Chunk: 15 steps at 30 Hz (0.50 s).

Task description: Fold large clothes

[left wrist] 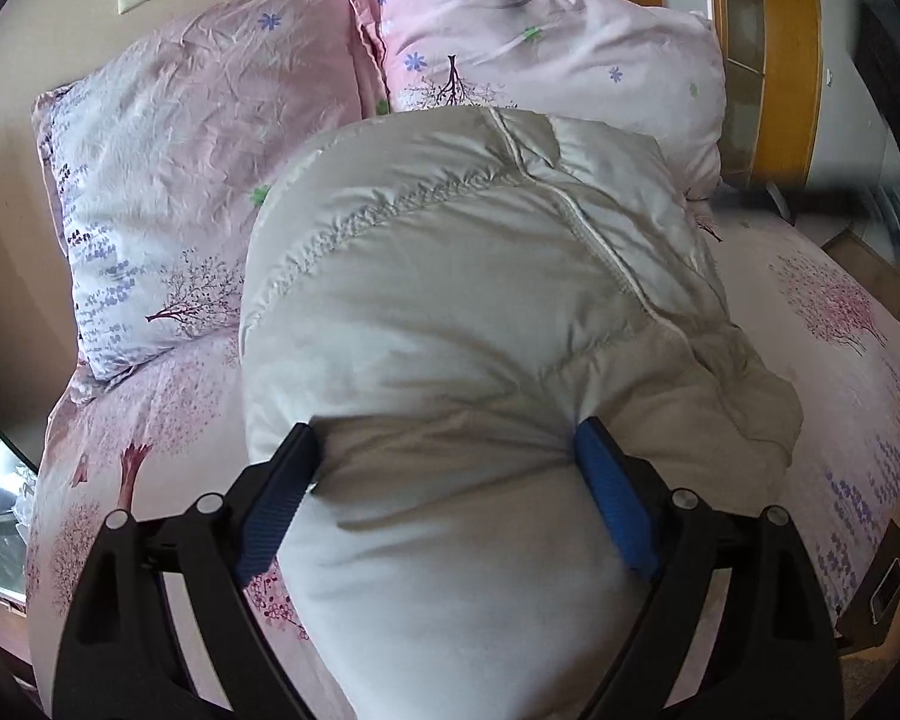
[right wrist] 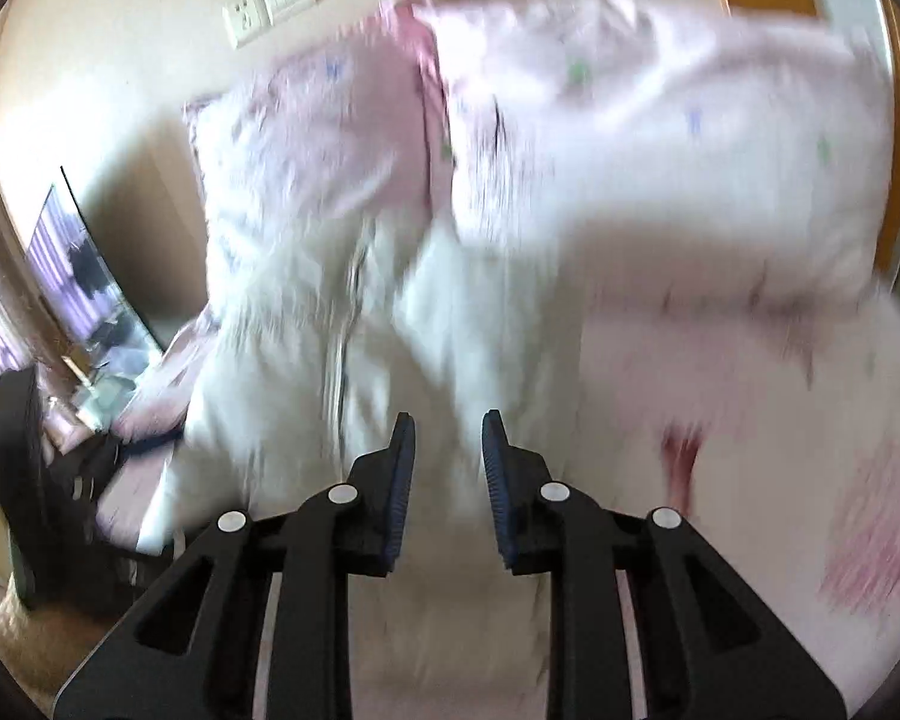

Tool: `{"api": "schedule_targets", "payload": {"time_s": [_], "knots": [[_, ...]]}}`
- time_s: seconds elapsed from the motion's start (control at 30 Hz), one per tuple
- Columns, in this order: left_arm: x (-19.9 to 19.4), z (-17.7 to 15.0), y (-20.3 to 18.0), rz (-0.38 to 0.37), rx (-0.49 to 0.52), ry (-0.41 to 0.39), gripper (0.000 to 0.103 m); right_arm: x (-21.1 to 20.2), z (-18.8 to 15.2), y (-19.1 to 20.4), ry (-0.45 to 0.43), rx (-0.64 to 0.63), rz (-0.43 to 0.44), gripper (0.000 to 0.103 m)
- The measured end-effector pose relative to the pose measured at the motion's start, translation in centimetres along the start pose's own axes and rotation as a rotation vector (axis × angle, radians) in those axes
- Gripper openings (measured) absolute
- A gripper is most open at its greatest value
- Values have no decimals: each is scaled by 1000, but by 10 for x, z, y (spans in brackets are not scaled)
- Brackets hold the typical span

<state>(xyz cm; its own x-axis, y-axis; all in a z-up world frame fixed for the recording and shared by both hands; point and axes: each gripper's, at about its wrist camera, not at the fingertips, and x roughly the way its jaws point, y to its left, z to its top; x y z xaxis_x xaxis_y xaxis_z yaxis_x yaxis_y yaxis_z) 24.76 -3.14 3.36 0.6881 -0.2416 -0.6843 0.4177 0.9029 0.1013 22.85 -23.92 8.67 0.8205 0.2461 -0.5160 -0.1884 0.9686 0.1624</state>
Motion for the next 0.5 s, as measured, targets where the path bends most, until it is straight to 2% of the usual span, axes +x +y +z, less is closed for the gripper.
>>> {"api": "schedule_targets", "payload": {"time_s": [0.1,0.13,0.17,0.2,0.3,0.4,0.5], "knots": [[1,1,-3,5,-2,4,88,27,27,4,30,-42,-37,24],[2,1,-3,5,-4,5,88,44,34,4,68,-49,-43,24],[3,2,-3,5,-5,5,88,59,36,2,110,-50,-63,24],[3,3,-3,2,-7,3,89,85,36,-4,200,-42,-109,24],[2,7,-7,-8,-5,-18,90,127,22,-22,357,35,-82,24],[-3,12,-11,2,-5,-45,90,139,17,-28,412,43,-111,23],[-20,13,-5,-18,-41,-85,91,146,12,-31,436,48,-133,23]]}}
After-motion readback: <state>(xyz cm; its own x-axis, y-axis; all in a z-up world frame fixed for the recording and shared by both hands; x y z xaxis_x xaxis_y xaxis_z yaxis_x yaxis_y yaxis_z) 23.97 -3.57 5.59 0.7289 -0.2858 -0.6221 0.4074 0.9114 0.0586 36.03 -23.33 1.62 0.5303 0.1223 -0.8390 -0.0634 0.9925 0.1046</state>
